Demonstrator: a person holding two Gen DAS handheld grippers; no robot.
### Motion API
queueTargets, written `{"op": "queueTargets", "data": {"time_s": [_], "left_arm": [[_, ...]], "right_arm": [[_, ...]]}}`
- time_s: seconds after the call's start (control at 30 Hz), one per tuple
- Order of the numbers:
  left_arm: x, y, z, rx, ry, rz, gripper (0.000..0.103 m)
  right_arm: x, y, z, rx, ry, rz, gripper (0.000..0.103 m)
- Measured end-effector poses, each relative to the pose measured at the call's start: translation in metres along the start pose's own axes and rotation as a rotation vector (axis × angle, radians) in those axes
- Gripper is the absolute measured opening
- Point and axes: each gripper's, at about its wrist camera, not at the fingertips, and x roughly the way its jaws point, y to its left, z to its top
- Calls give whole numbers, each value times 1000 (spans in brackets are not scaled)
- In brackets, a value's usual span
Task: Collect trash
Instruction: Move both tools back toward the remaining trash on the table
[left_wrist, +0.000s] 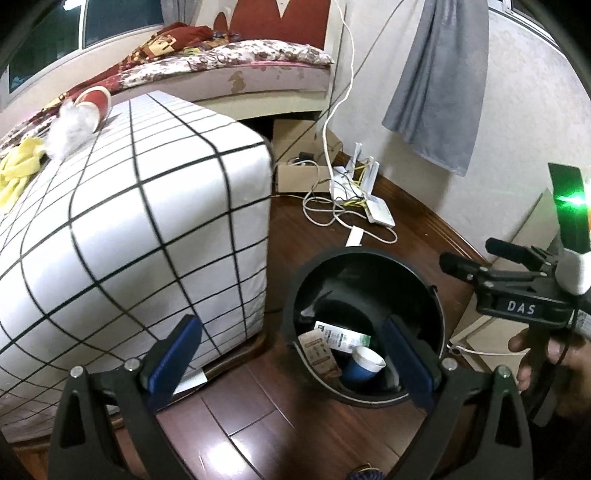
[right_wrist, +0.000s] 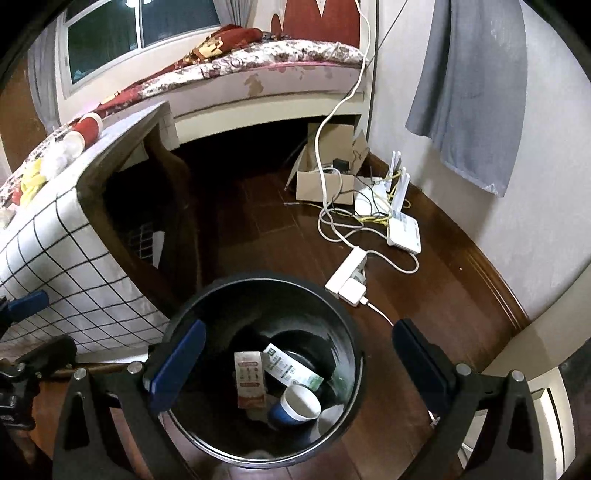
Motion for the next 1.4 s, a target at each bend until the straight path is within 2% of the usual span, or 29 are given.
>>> {"op": "queueTargets", "data": {"time_s": [0.53, 0.9, 1.03, 1.2, 1.4], "left_arm": [[-33, 24, -4, -28, -61, 67, 98], [-66, 72, -10, -99, -107, 145, 99], [-74, 83, -9, -108, -116, 168, 99], [-98, 106, -10, -101, -137, 234, 99], [-120, 153, -10, -173, -155, 295, 99]], "right_arm": [[-16, 23, 5, -11, -52, 28, 102], [-23, 43, 8, -60, -82, 46, 102], [-31, 58, 14, -79, -107, 69, 102], [-47, 83, 25, -98, -141, 114, 102], [-58, 140, 48, -160, -179, 205, 102]]}}
